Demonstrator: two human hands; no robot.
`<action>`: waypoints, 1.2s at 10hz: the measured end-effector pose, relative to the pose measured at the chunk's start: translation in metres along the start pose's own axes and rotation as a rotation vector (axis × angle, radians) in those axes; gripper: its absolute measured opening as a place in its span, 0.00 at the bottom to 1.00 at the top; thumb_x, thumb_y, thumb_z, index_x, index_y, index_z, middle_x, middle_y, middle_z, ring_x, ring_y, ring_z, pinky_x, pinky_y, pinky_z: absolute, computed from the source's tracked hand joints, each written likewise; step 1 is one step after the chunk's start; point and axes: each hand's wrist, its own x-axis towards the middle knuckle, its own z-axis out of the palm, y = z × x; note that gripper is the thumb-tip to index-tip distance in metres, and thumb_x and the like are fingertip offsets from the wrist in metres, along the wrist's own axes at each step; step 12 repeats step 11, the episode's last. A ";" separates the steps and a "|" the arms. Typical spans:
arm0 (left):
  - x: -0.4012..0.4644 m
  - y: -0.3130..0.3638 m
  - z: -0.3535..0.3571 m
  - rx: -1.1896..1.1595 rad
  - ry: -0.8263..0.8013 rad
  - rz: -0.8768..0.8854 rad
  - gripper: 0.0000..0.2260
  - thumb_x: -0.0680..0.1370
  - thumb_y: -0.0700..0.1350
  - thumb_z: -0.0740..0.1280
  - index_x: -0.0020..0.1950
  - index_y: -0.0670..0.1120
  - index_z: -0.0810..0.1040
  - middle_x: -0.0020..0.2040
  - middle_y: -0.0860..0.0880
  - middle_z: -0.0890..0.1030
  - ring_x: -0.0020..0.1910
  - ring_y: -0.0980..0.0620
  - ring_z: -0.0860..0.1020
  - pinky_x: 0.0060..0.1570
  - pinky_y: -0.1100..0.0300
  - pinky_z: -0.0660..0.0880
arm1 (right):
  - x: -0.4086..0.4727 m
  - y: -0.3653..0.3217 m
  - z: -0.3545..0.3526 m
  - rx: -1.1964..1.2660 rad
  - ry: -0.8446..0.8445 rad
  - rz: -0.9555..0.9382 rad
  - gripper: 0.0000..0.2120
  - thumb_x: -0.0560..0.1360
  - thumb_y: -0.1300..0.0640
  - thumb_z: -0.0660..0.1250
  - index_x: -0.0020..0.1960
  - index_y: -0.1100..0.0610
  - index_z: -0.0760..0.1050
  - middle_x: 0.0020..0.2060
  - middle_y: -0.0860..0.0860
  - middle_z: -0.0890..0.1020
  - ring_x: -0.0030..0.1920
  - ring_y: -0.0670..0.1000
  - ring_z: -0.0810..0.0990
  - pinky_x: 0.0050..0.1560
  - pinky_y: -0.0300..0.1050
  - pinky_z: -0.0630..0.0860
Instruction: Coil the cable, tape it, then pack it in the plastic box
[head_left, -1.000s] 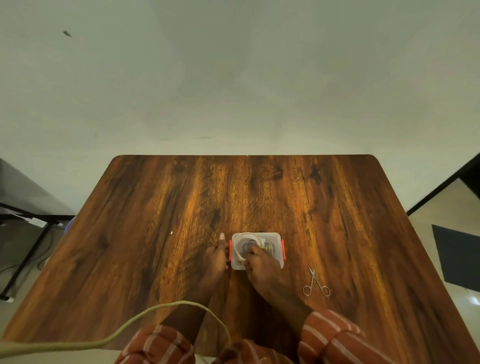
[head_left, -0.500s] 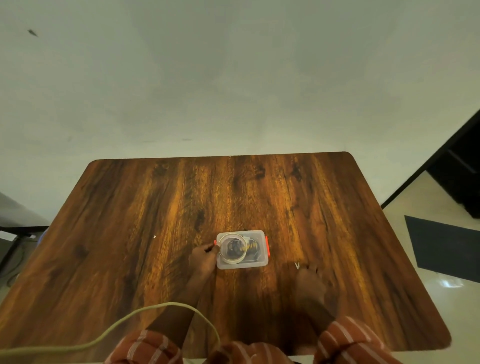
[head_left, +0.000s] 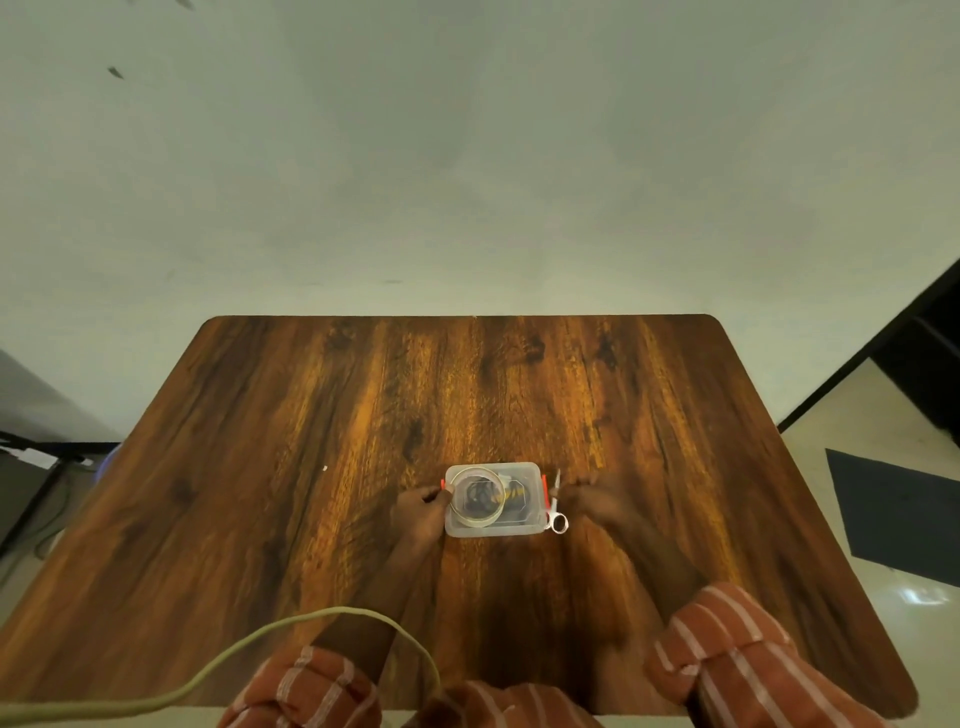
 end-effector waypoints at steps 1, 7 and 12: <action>-0.005 0.004 -0.002 -0.011 -0.019 -0.002 0.11 0.79 0.49 0.67 0.55 0.45 0.84 0.49 0.48 0.86 0.42 0.53 0.82 0.45 0.54 0.82 | 0.005 -0.014 0.015 0.010 -0.170 0.046 0.01 0.72 0.67 0.71 0.41 0.64 0.81 0.34 0.51 0.81 0.34 0.47 0.78 0.32 0.35 0.77; -0.004 0.031 -0.006 -0.091 -0.018 0.016 0.17 0.81 0.50 0.64 0.39 0.41 0.82 0.36 0.45 0.82 0.34 0.51 0.78 0.31 0.61 0.70 | 0.006 0.020 0.065 0.367 0.170 0.120 0.08 0.72 0.66 0.68 0.49 0.59 0.82 0.43 0.51 0.84 0.45 0.51 0.82 0.43 0.47 0.79; 0.001 0.054 -0.027 0.160 -0.128 0.224 0.13 0.81 0.51 0.62 0.43 0.45 0.80 0.38 0.50 0.82 0.36 0.54 0.80 0.40 0.57 0.80 | -0.023 -0.031 0.014 0.040 0.064 -0.018 0.08 0.80 0.61 0.62 0.55 0.62 0.78 0.51 0.51 0.78 0.50 0.50 0.76 0.41 0.36 0.67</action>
